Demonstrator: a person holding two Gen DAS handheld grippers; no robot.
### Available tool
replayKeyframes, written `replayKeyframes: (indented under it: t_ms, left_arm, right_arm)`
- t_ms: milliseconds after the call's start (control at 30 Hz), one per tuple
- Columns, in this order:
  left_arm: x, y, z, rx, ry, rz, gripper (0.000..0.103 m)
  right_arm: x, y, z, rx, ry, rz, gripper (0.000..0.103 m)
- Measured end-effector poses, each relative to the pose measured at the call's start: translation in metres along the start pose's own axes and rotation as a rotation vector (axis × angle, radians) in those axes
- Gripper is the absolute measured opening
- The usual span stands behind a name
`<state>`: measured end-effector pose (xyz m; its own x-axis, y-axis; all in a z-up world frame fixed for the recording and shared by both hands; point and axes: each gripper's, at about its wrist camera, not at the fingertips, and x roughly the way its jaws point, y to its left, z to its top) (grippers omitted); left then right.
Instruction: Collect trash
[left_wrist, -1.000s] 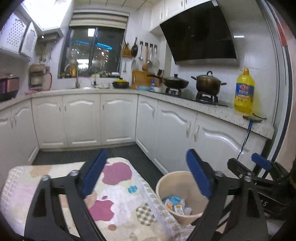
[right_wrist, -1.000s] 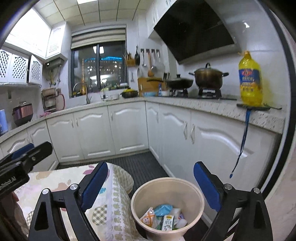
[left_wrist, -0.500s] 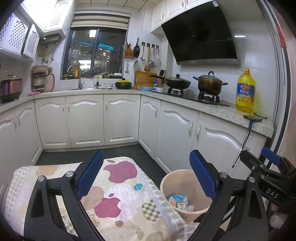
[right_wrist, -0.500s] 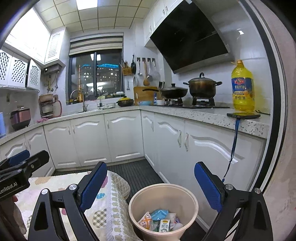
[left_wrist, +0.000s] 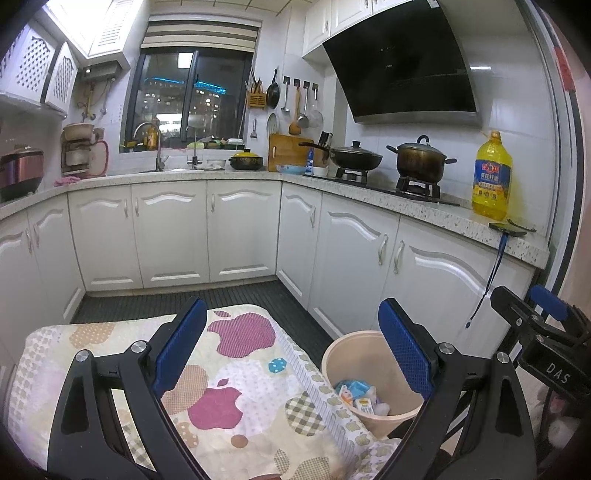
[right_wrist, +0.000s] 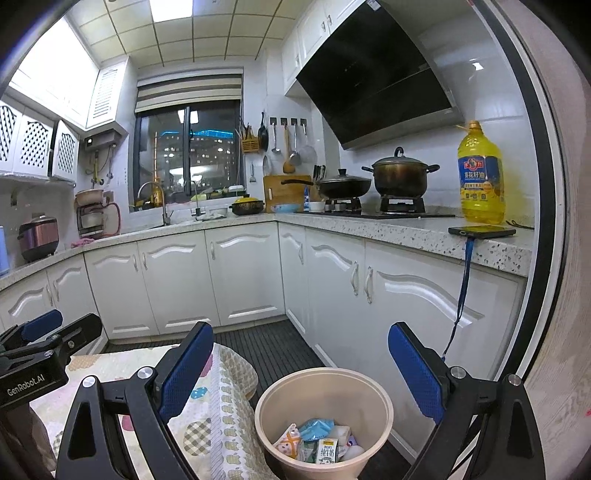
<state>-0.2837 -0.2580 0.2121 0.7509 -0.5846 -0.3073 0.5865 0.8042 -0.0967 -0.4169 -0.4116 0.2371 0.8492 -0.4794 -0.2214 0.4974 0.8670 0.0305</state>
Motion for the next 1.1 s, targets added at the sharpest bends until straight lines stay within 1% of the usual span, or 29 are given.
replayKeyframes:
  t_ms: [1100]
  left_arm:
    - [0.011,0.002,-0.01,0.004,0.034,-0.018,0.094]
  right_arm:
    - [0.005,0.0,-0.003,0.002,0.014,0.004,0.095]
